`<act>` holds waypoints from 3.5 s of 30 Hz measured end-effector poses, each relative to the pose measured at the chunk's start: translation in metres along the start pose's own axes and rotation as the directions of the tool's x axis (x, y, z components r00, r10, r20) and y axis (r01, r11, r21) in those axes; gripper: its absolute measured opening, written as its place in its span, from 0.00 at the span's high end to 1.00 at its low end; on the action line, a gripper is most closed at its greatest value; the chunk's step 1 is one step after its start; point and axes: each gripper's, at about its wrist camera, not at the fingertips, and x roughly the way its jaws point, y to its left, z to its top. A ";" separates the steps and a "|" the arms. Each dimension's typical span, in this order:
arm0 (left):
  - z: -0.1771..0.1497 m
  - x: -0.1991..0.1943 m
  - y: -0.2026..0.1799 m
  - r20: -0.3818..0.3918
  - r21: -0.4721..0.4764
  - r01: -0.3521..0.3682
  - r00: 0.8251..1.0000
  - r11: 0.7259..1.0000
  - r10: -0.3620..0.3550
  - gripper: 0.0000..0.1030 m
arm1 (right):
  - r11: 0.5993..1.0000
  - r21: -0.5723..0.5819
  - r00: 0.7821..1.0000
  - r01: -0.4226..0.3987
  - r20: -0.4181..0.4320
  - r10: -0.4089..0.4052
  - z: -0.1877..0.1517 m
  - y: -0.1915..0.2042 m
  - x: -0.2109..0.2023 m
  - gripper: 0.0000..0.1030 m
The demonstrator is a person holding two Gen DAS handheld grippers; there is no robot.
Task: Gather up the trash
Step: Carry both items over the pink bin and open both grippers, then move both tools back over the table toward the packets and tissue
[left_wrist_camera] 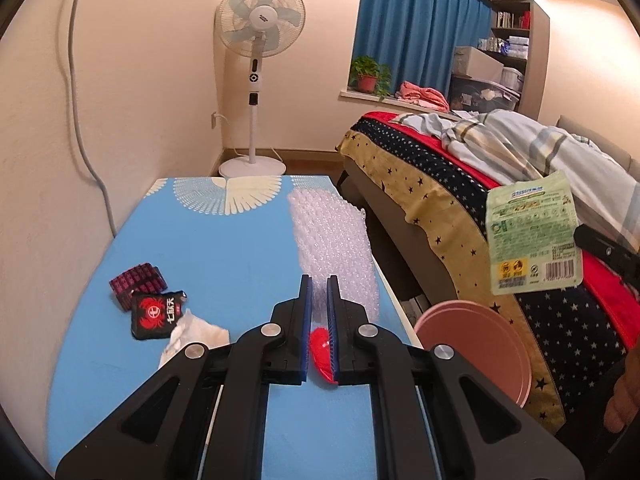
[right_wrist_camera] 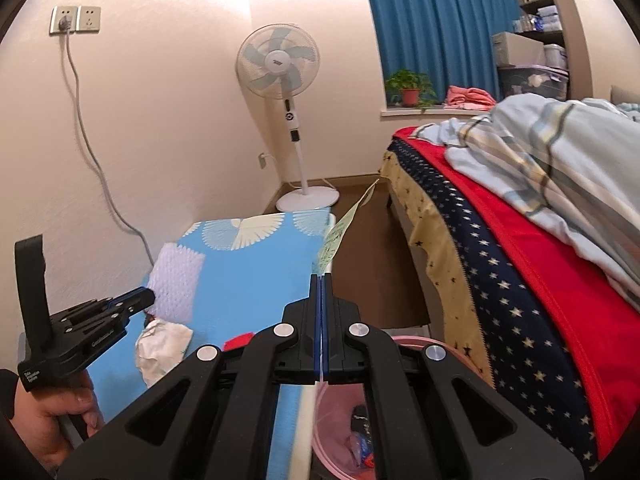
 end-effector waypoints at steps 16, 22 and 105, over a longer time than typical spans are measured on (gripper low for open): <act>-0.014 0.009 -0.039 -0.002 0.056 0.076 0.997 0.996 -0.076 0.93 | 0.997 0.010 0.997 0.078 -0.027 -0.078 -0.010 -0.026 -0.002 1.00; -0.022 0.020 -0.054 -0.027 0.074 0.104 0.994 0.992 -0.102 0.93 | 0.992 0.033 0.991 0.122 -0.067 -0.120 -0.016 -0.038 0.001 1.00; 0.069 0.034 0.197 -0.038 -0.007 -0.019 0.999 1.000 0.019 0.81 | 0.945 -0.065 0.938 -0.320 -0.163 0.307 -0.073 0.234 0.114 0.69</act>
